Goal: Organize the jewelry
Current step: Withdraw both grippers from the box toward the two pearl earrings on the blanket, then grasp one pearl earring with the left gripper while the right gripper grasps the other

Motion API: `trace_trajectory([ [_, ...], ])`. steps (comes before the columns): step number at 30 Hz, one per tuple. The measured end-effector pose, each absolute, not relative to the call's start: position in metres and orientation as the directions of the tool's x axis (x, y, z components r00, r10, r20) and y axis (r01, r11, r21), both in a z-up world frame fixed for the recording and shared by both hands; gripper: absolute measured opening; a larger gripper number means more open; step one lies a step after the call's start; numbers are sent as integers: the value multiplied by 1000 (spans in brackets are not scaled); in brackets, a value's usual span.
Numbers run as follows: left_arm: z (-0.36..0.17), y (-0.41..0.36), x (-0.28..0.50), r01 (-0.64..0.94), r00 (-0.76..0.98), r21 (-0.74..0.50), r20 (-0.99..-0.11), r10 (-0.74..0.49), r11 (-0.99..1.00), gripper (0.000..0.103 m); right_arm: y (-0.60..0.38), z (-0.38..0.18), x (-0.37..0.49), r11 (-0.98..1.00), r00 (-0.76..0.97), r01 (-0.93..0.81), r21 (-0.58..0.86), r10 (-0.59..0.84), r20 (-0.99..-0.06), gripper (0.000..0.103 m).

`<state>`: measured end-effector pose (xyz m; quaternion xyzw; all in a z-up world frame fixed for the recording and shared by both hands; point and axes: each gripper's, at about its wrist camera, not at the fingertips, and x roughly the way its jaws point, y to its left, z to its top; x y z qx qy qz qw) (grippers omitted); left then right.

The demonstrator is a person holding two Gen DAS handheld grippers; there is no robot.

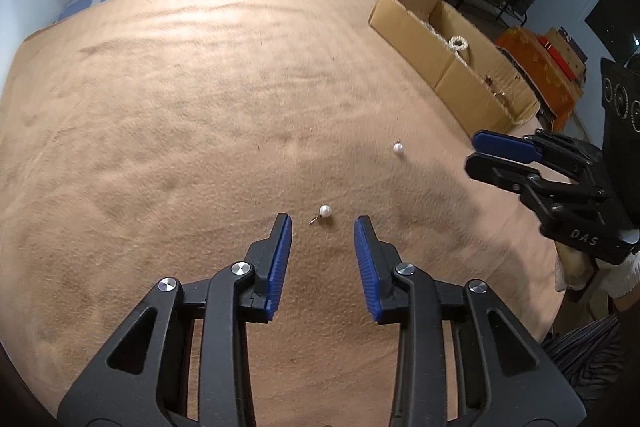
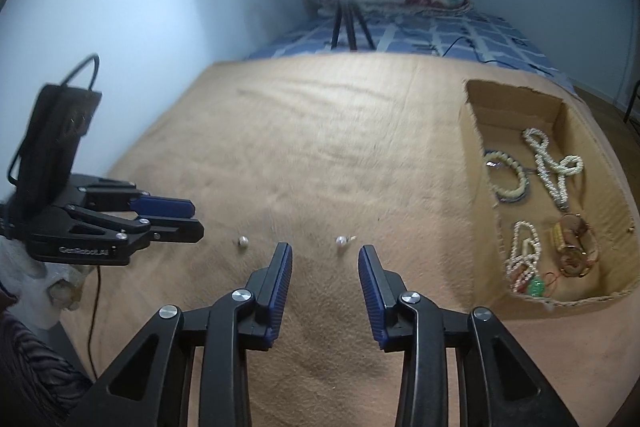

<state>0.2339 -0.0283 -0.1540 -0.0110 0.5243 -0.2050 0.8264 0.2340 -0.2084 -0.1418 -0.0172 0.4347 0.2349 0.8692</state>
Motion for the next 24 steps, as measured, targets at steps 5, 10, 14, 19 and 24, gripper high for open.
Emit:
trace_trajectory([
  [5,-162,-33,237,347,359,-212,-870,-339,914,32,-201,-161,242,890,484,-431,152,370,-793,32],
  [10,-171,-40,240,374,358,-171,-880,-312,912,32,-197,-170,249,892,474,-427,146,358,-804,32],
  [14,-179,-46,244,392,349,-157,-886,-304,906,32,-197,-176,253,894,468,-423,144,352,-810,32],
  [19,-190,-53,247,408,339,-134,-896,-286,903,31,-196,-181,258,895,463,-423,139,345,-816,32],
  [24,-196,-56,252,407,339,-125,-899,-277,905,27,-190,-186,266,895,460,-423,139,344,-819,31],
])
